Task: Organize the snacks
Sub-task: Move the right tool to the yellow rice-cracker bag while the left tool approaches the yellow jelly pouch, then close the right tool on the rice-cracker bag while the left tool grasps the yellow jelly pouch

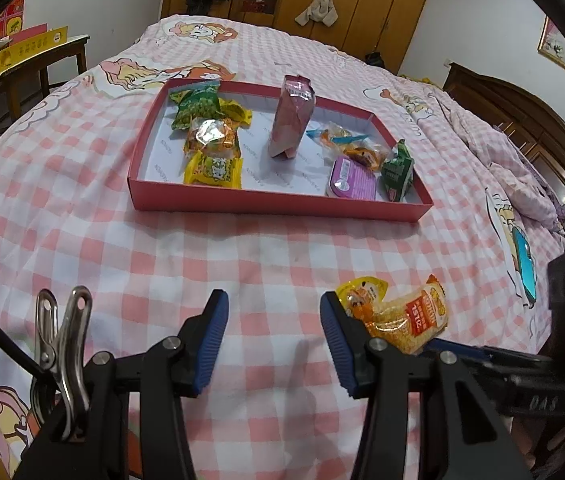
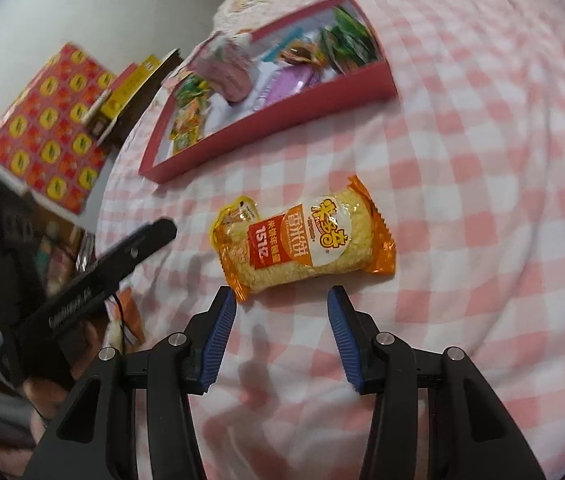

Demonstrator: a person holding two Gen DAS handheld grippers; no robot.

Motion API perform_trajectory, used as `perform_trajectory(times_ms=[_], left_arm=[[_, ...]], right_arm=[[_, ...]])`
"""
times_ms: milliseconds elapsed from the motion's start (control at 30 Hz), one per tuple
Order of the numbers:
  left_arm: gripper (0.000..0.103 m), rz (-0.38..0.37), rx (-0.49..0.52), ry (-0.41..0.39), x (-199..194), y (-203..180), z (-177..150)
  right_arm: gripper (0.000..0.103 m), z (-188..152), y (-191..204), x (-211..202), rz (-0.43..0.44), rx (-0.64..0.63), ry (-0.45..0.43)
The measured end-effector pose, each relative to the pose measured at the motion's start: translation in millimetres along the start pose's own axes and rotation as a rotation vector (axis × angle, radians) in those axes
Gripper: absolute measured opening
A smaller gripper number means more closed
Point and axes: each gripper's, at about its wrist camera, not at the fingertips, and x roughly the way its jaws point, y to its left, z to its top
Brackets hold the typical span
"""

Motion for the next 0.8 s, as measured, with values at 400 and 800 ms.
perform_trajectory(times_ms=[400, 800], left_arm=[[0.050, -0.017, 0.004, 0.025, 7, -2, -5], [0.050, -0.056, 0.041, 0.043, 12, -17, -6]], right_arm=[[0.049, 26, -6, 11, 0.033, 0.115, -0.100], [0.044, 27, -5, 6, -0.020, 0.023, -0.156]])
